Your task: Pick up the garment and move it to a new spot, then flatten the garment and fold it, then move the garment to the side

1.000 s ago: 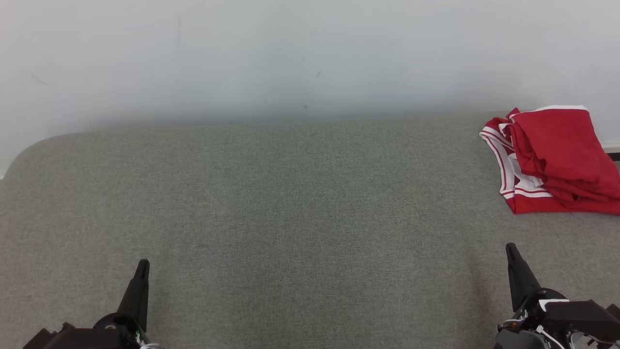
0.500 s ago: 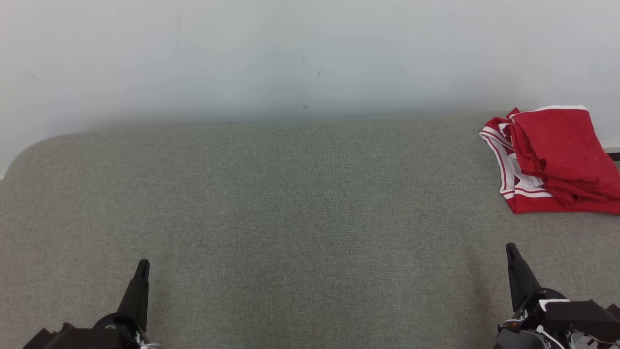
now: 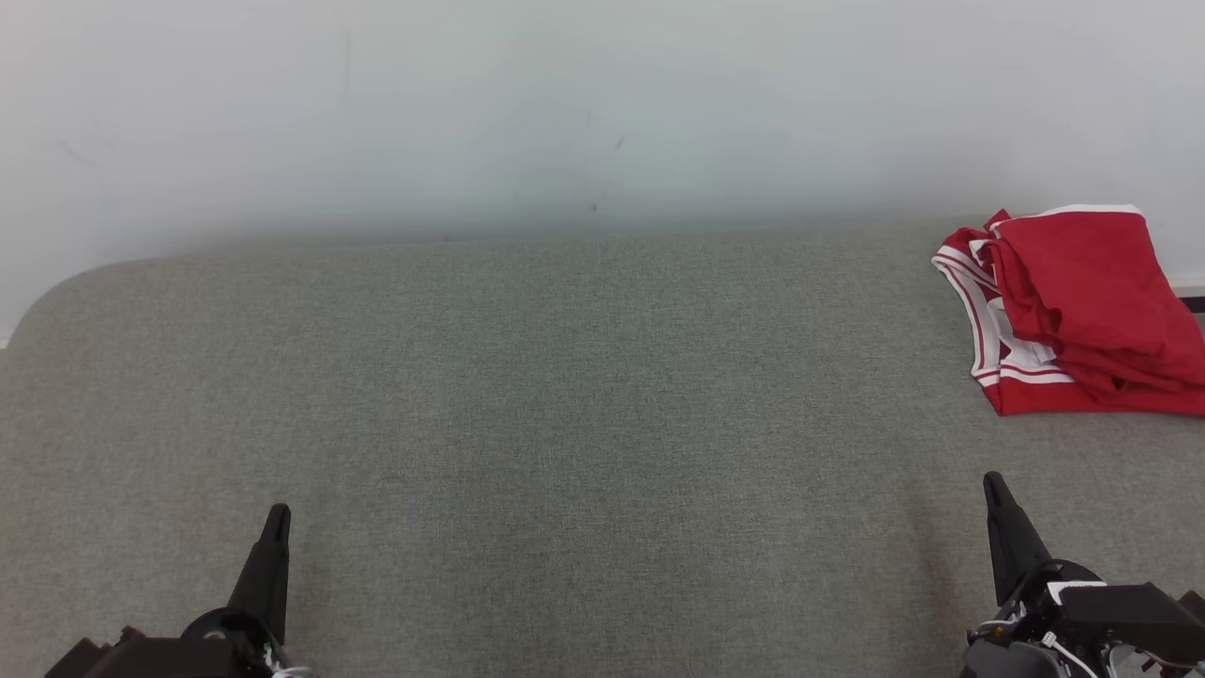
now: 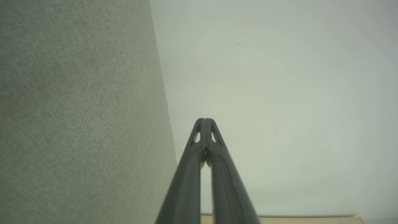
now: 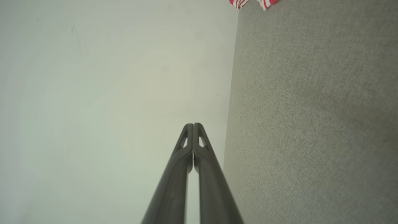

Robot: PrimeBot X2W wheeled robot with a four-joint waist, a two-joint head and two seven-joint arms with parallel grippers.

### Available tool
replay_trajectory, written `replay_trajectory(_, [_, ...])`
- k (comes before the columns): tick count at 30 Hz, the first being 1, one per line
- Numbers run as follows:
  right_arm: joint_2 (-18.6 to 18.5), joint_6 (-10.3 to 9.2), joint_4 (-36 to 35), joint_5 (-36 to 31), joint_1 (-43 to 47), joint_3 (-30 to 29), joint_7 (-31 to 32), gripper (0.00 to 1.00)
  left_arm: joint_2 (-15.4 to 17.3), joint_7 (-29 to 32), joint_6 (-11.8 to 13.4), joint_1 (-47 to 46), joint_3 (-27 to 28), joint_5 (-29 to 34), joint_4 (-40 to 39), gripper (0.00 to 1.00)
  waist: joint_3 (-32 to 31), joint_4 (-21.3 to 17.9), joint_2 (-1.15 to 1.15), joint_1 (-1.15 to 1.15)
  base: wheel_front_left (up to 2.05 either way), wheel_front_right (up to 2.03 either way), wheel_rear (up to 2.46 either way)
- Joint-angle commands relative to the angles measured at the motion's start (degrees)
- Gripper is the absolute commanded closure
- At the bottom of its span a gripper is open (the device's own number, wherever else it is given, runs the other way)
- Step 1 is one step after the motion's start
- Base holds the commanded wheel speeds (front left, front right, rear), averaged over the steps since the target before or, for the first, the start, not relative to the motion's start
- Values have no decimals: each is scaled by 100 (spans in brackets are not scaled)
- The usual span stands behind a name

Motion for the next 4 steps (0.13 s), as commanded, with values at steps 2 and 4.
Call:
replay_trajectory(2, [15, -12, -11, -35, -44, -14, 15, 100, 30, 20, -2, -65, 15, -24, 8, 100, 0, 0, 0, 0, 0, 0, 0])
replay_trajectory(4, [15, -12, -11, -35, -44, -14, 15, 100, 30, 20, -2, -65, 15, -24, 8, 100, 0, 0, 0, 0, 0, 0, 0])
